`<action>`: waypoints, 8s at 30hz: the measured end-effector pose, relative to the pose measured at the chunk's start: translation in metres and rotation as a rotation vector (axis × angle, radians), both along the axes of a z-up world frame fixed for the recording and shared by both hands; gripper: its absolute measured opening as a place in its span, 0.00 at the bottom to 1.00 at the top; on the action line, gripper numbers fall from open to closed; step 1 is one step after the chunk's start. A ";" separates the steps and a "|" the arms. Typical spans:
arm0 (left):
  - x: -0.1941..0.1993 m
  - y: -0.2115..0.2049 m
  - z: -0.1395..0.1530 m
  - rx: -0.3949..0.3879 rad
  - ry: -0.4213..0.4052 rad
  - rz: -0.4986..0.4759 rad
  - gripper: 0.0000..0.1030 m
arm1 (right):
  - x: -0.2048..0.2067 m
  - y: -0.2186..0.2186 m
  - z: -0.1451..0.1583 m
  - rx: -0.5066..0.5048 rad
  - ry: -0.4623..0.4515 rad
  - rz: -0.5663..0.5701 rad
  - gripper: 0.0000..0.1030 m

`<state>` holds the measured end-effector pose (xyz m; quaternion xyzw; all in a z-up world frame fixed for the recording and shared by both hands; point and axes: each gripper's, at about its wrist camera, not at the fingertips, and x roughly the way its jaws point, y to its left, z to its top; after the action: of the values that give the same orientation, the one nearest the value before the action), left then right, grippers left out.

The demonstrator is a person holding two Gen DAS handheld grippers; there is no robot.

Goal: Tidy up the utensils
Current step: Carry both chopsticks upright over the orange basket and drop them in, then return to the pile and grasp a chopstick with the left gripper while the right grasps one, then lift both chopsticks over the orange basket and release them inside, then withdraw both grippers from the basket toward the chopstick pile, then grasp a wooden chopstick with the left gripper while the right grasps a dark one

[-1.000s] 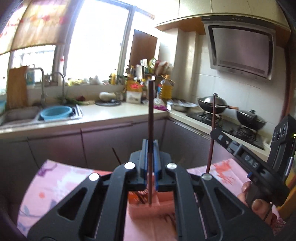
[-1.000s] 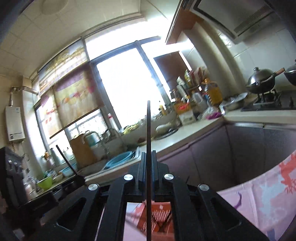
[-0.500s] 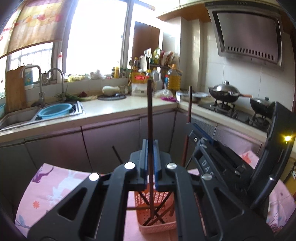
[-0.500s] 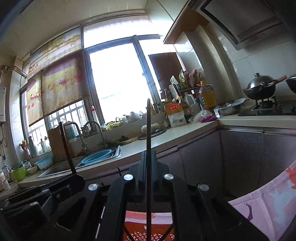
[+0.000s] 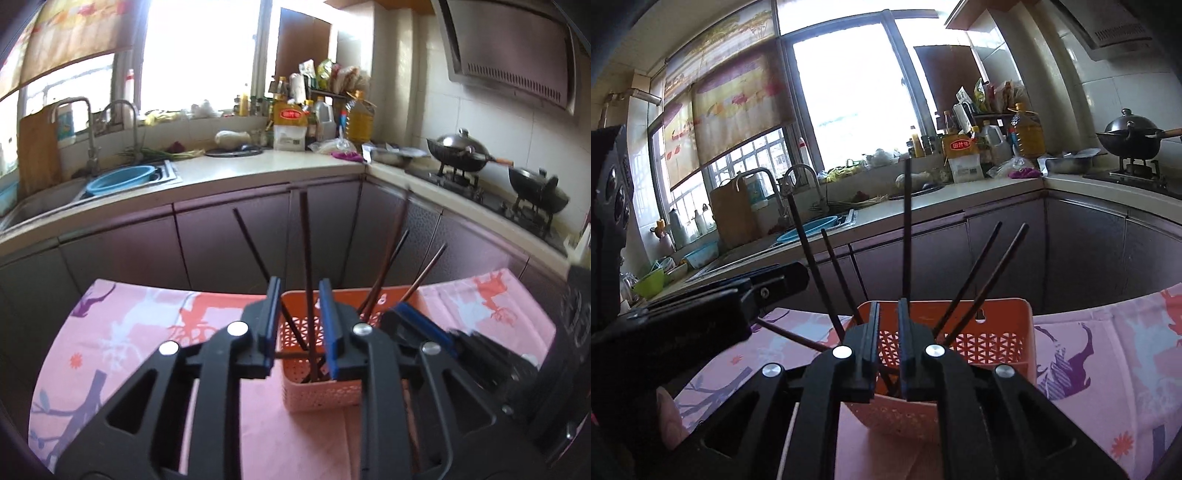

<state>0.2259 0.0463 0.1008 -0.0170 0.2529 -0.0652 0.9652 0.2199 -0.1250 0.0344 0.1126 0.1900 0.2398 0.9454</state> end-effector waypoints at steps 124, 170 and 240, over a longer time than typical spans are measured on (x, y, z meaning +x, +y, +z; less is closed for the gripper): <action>-0.127 -0.018 -0.001 0.040 0.021 -0.050 0.05 | -0.140 -0.078 0.049 -0.002 -0.059 0.014 0.00; -0.018 -0.016 0.084 -0.049 -0.236 -0.049 0.05 | 0.026 -0.021 0.119 0.056 -0.292 -0.097 0.00; -0.129 -0.077 -0.165 0.066 0.496 -0.192 0.14 | -0.157 -0.128 -0.126 -0.174 0.539 0.009 0.00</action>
<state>0.0966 -0.0311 -0.0638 0.0230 0.4841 -0.1422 0.8631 0.0630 -0.2533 -0.0914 0.0898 0.4551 0.1880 0.8657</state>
